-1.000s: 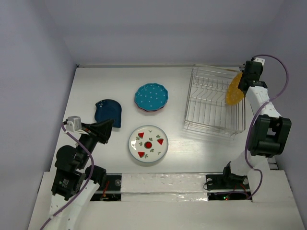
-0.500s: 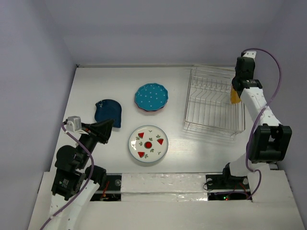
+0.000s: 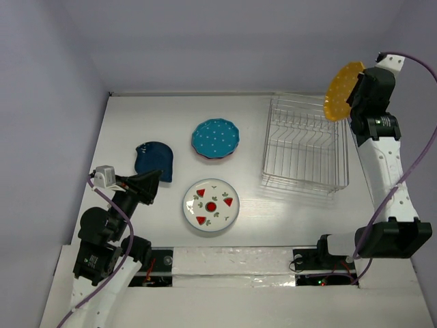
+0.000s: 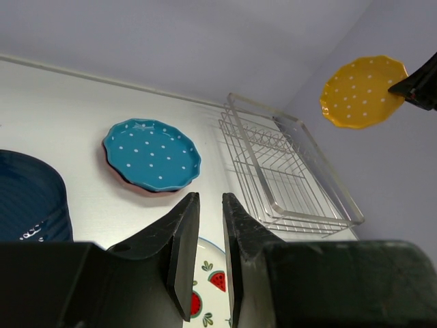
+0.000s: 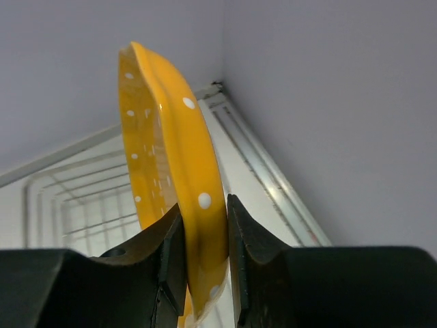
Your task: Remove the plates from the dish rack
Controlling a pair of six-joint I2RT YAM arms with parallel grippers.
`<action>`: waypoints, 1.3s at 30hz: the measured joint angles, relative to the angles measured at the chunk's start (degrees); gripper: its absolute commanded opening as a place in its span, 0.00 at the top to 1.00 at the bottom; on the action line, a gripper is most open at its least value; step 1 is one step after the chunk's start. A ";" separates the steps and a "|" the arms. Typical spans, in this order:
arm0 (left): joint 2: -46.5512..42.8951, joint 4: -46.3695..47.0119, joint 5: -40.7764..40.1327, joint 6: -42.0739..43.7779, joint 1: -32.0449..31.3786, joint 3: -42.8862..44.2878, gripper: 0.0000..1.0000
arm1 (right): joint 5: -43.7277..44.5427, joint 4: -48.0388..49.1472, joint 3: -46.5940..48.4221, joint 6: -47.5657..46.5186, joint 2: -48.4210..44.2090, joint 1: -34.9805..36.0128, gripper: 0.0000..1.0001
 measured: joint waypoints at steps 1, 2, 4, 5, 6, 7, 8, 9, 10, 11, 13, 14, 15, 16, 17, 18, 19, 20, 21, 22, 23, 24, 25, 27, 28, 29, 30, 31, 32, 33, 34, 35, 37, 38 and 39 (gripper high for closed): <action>0.00 0.00 -0.04 0.00 0.00 0.00 0.82 | -1.22 -0.39 0.00 1.11 -0.61 0.00 1.00; 0.02 0.00 -0.11 0.00 0.00 0.00 0.82 | -2.58 -0.63 -0.17 2.43 -1.14 0.00 1.00; 0.11 0.00 -0.20 0.00 0.00 0.00 0.82 | -7.21 -0.31 -1.60 6.16 -2.38 0.04 1.00; 0.28 -0.02 -0.26 0.00 0.00 0.00 0.82 | -9.14 -0.13 -2.54 8.02 -2.91 0.13 1.00; 0.42 0.00 -0.26 0.00 0.02 0.00 0.82 | -11.47 0.55 -3.96 10.32 -3.50 0.44 1.00; 0.57 -0.02 -0.28 0.00 0.02 0.00 0.82 | -13.35 1.22 -5.22 12.37 -3.80 1.03 1.00; 0.72 -0.04 -0.31 0.00 0.02 0.00 0.82 | -15.34 2.21 -6.62 14.71 -3.96 2.10 1.00; 0.90 -0.09 -0.33 0.00 0.02 0.00 0.82 | -17.57 3.48 -8.07 16.85 -3.78 3.45 1.00; 1.03 -0.09 -0.33 0.00 0.09 0.00 0.81 | -19.76 4.92 -9.29 19.10 -3.30 5.03 1.00; 1.20 -0.13 -0.37 0.00 0.28 0.00 0.81 | -21.59 6.16 -10.16 21.16 -2.45 6.82 1.00; 1.46 -0.24 -0.50 0.00 0.59 0.00 0.81 | -24.92 9.11 -11.04 24.57 0.66 11.30 1.00; 1.51 -0.33 -0.57 -0.02 0.83 0.00 0.81 | -26.43 10.67 -11.04 26.05 2.78 13.57 1.00; 1.53 -0.42 -0.68 0.00 0.94 0.00 0.81 | -27.58 12.17 -11.04 27.21 4.81 15.56 1.00; 1.55 -0.42 -0.72 -0.02 1.22 0.00 0.81 | -28.65 13.84 -11.04 28.46 6.88 17.35 1.00; 1.62 -0.39 -0.76 -0.02 1.60 0.00 0.81 | -29.46 15.34 -11.04 29.57 8.92 19.10 1.00; 1.75 -0.39 -0.81 -0.02 1.88 0.00 0.80 | -30.27 16.68 -11.04 30.64 10.82 20.37 1.00; 1.99 -0.42 -0.81 -0.02 2.19 0.00 0.80 | -31.32 18.16 -11.04 31.82 12.90 21.70 1.00; 2.25 -0.39 -0.83 -0.02 2.43 0.00 0.79 | -32.04 19.43 -11.04 33.00 15.02 22.91 1.00; 2.64 -0.39 -0.83 -0.02 2.80 0.00 0.78 | -32.17 20.65 -11.02 33.99 16.92 24.00 1.00; 3.04 -0.39 -0.81 -0.02 3.06 0.00 0.78 | -32.17 21.53 -10.95 34.82 18.75 24.83 1.00; 3.50 -0.39 -0.81 -0.02 3.21 0.00 0.78 | -32.17 21.92 -10.54 35.74 20.76 25.77 1.00; 4.00 -0.39 -0.79 -0.07 3.48 0.00 0.77 | -32.17 22.29 -9.99 36.46 22.82 26.51 1.00; 4.39 -0.42 -0.79 -0.04 3.72 0.00 0.77 | -32.17 22.64 -9.44 37.24 24.74 27.15 1.00; 5.05 -0.44 -0.76 -0.04 3.93 0.00 0.76 | -31.78 23.74 -8.44 38.82 28.57 28.02 1.00; 5.18 -0.44 -0.74 -0.07 4.09 0.00 0.75 | -31.65 24.46 -8.17 39.63 30.23 28.50 1.00; 5.33 -0.44 -0.72 -0.04 4.28 0.00 0.75 | -31.52 24.68 -7.98 40.41 31.71 28.89 1.00; 5.38 -0.42 -0.72 -0.04 4.50 0.00 0.74 | -31.43 24.90 -7.78 40.98 32.92 29.03 1.00; 5.38 -0.39 -0.68 -0.04 4.76 0.00 0.74 | -31.36 24.98 -7.58 41.59 33.99 29.27 1.00; 5.38 -0.42 -0.68 -0.04 5.03 0.00 0.73 | -31.28 25.14 -7.48 42.14 34.91 29.42 1.00; 5.38 -0.42 -0.68 -0.07 5.27 0.00 0.72 | -31.01 25.18 -7.32 42.71 35.71 29.64 1.00; 5.38 -0.39 -0.68 -0.04 5.31 0.00 0.71 | -31.01 25.42 -7.28 43.63 36.30 29.77 1.00; 5.38 -0.42 -0.68 -0.04 5.44 0.00 0.71 | -30.82 25.77 -7.15 44.35 36.68 29.94 1.00; 5.38 -0.42 -0.66 -0.07 5.62 0.00 0.68 | -30.69 25.81 -6.95 45.16 36.83 30.05 0.99; 5.38 -0.39 -0.66 -0.07 5.62 0.02 0.67 | -30.58 25.88 -6.93 45.53 36.83 30.10 0.96; 5.38 -0.39 -0.61 -0.07 5.64 0.00 0.65 | -30.36 26.03 -6.93 45.83 36.83 30.16 0.92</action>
